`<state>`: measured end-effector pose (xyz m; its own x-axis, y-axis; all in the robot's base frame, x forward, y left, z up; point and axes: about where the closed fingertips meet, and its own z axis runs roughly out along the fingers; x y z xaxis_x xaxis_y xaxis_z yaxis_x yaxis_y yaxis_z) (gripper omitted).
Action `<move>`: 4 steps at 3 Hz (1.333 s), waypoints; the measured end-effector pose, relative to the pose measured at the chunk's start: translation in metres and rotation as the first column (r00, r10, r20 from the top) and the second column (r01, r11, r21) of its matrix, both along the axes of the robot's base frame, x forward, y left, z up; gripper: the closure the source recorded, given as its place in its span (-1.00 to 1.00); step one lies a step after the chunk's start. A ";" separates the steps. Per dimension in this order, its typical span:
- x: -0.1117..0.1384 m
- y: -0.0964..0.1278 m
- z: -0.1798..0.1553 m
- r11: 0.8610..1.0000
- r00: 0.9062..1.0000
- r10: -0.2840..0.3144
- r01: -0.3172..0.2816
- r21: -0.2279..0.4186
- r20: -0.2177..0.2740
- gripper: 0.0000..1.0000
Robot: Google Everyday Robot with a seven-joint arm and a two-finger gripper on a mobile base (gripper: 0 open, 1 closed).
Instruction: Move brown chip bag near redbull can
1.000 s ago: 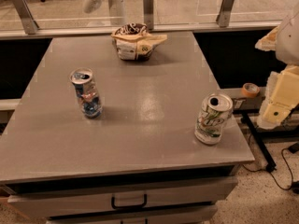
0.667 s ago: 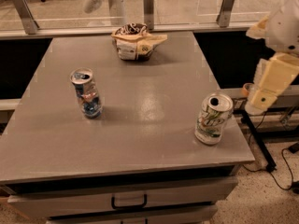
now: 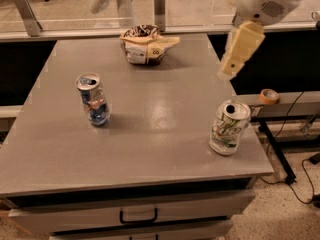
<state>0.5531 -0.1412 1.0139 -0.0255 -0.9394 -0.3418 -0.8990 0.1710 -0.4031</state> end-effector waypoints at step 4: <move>0.096 0.066 -0.013 0.998 0.966 0.035 -0.048 0.046 0.256 -1.00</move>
Offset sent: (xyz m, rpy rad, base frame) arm 0.1490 0.1036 -0.0379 0.0464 -0.3600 0.0386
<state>0.6494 -0.0750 1.0005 0.1072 -0.9190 -0.3794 -0.7744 0.1621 -0.6116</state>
